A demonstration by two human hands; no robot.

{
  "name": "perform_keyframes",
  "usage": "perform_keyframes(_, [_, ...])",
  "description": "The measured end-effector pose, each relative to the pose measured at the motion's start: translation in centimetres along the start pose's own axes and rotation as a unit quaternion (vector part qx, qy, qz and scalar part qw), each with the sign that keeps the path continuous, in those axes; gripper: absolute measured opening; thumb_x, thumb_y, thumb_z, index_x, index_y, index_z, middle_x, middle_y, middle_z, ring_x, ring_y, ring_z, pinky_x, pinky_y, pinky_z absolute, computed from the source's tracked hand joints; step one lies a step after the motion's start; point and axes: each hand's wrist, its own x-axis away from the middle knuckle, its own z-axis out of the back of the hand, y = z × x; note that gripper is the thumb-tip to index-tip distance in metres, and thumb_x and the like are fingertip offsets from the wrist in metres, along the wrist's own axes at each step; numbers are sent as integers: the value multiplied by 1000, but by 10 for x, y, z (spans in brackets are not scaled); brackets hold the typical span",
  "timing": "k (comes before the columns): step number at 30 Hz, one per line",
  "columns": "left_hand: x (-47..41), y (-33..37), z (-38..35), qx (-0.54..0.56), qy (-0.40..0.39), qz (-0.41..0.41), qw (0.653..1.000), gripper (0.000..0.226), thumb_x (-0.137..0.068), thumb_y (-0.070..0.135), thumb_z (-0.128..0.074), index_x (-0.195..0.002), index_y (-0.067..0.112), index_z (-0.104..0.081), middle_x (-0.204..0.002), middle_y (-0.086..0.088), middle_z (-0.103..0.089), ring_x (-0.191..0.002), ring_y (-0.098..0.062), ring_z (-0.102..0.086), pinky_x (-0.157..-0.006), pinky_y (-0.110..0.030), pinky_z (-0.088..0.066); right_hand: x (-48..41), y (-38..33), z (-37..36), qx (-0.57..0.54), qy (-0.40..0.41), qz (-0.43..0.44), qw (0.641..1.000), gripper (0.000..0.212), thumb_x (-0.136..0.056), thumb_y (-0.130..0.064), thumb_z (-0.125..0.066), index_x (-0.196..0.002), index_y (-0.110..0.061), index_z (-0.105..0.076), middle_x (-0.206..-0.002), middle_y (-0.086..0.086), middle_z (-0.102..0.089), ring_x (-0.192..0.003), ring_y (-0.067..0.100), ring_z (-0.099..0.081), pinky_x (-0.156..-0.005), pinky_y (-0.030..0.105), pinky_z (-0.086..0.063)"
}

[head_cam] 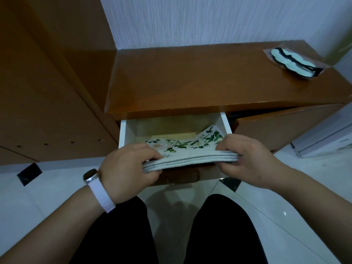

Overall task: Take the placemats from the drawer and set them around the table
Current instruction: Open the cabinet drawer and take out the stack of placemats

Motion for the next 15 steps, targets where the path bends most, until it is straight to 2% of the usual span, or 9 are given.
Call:
perform_keyframes(3, [9,12,7,-3,27,1,1000,18,-68,42,-69,-85,34,-70,-81,18,-63,-74,-6,-58,-58,-32,-50,13,-4,3,-4,24,3,1000,17,-77,-10,-82,-85,-19,-69,-80,-9,-59,-74,5,-54,-61,19,-42])
perform_keyframes(6, [10,9,2,47,5,56,997,23,-66,49,-75,-83,35,-69,-81,19,-62,-75,-4,-57,-61,-34,-50,13,0,-3,-29,25,-25,999,19,-76,-17,-83,-86,-23,-68,-84,-12,-59,-77,6,-56,-63,23,-44])
perform_keyframes(9, [13,-1,-10,134,-29,95,986,37,-60,65,-76,-82,36,-69,-82,18,-62,-80,-6,-58,-68,-25,-48,12,8,-12,-73,3,-56,996,23,-74,-35,-82,-89,-23,-69,-89,-11,-60,-83,9,-58,-70,30,-47])
perform_keyframes(11, [17,-8,-21,190,0,129,973,38,-60,69,-71,-78,35,-69,-79,14,-65,-78,-5,-59,-68,-18,-45,17,13,-20,-96,-1,-67,993,30,-76,-50,-77,-90,-24,-69,-91,-10,-61,-87,10,-59,-75,27,-47])
perform_keyframes(13, [22,-14,-32,253,47,190,947,29,-67,57,-73,-73,29,-70,-70,7,-67,-65,-4,-59,-61,-17,-45,23,13,-32,-134,37,-104,985,25,-80,-51,-67,-82,-26,-68,-85,-8,-63,-83,11,-60,-73,19,-44])
perform_keyframes(15, [28,-22,-43,225,87,216,946,15,-75,36,-77,-69,27,-68,-64,4,-63,-61,-5,-56,-59,-20,-44,27,14,-48,-115,113,-171,972,22,-82,-42,-69,-70,-25,-64,-75,-7,-61,-75,10,-59,-64,13,-39])
